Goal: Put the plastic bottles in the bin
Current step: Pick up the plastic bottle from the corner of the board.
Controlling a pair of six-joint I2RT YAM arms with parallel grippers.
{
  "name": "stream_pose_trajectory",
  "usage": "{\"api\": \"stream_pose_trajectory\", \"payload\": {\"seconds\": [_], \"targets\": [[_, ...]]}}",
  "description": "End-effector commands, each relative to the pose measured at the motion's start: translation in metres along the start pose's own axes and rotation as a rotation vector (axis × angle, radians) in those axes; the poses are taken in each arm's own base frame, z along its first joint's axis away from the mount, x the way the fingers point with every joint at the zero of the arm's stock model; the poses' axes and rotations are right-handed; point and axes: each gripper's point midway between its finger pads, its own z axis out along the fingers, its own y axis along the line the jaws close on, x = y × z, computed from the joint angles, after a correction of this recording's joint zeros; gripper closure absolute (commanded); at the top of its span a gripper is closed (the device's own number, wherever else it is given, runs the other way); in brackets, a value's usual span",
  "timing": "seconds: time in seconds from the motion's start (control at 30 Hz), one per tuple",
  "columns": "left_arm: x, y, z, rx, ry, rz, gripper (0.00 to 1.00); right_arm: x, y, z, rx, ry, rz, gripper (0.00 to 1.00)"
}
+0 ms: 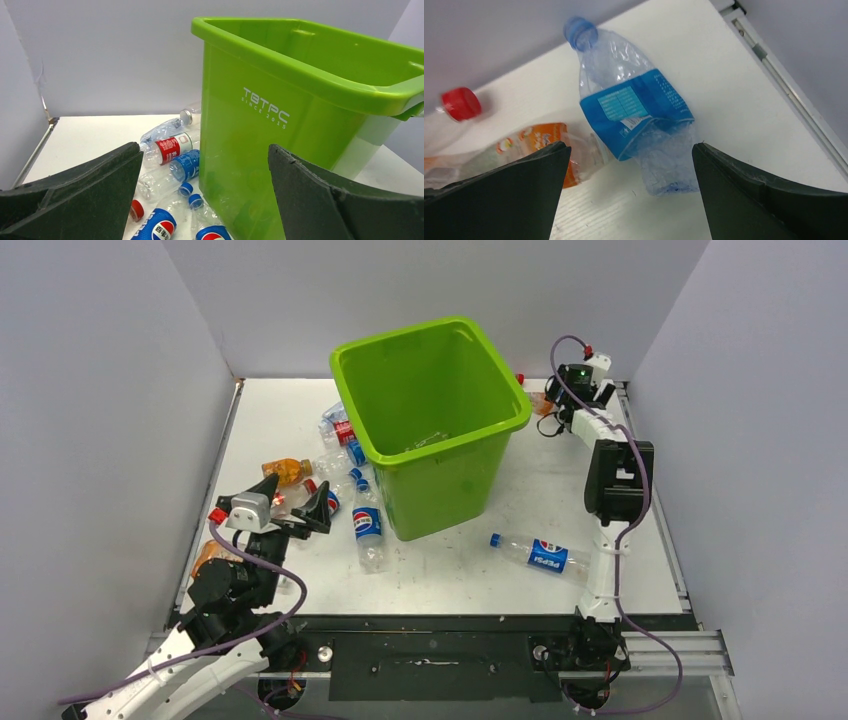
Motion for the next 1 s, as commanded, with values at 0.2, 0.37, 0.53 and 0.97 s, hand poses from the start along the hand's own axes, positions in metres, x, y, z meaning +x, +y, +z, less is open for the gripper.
{"api": "stream_pose_trajectory", "payload": {"seconds": [0.2,0.37,0.53,0.97], "targets": [[-0.018,-0.01,0.003,0.054,-0.031,-0.026,0.04,0.036,-0.006,0.007,-0.014,0.108,-0.056,0.09],[-0.019,-0.009,0.001,0.056,-0.035,-0.033,0.04,0.044,-0.015,0.004,0.023,0.134,-0.073,0.27],[-0.021,-0.007,0.0,0.053,-0.043,-0.038,0.04,0.045,-0.022,0.002,0.042,0.145,-0.103,0.56],[-0.03,0.006,-0.006,0.009,-0.085,-0.061,0.04,-0.079,0.001,-0.123,0.016,-0.114,0.069,0.95]]}}
